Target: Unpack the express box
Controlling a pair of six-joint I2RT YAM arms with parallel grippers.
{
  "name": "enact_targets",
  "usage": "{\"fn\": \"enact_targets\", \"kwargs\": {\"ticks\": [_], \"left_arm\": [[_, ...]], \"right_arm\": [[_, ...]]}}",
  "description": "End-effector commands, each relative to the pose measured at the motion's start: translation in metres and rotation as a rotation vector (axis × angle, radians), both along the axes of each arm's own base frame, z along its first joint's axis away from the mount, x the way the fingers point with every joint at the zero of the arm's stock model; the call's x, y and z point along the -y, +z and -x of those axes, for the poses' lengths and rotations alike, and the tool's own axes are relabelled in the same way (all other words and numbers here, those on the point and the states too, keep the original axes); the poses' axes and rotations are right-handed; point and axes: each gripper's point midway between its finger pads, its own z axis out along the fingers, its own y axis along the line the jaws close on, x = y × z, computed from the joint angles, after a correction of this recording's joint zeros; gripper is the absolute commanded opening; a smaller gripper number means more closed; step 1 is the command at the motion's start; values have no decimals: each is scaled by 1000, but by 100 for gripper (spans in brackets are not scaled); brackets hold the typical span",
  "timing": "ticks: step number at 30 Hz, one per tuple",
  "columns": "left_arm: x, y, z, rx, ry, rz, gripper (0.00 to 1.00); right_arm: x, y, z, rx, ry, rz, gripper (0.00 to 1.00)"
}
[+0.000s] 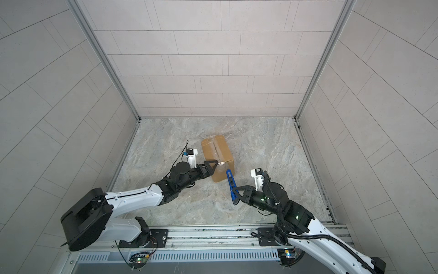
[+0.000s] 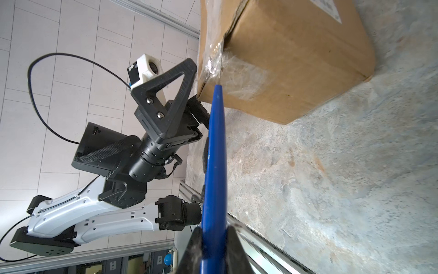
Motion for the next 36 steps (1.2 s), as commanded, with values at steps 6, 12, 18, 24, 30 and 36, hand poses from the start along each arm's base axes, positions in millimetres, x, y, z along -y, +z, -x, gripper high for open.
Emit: {"fn": "enact_targets", "kwargs": {"ticks": [6, 12, 18, 24, 30, 36], "left_arm": [[13, 27, 2, 52, -45, 44, 97], [10, 28, 2, 56, -37, 38, 97], [5, 30, -2, 66, -27, 29, 97], [7, 32, -3, 68, -34, 30, 97], [5, 35, -4, 75, -31, 39, 97], [-16, 42, -17, 93, 9, 21, 98]], "right_arm": [[-19, 16, 7, 18, 92, -49, 0], [-14, 2, 11, 13, 94, 8, 0], [-15, 35, 5, 80, 58, -145, 0], [-22, 33, 4, 58, 75, -142, 0], [-21, 10, 1, 9, 58, -88, 0], [-16, -3, 0, 0, 38, -65, 0]]}}
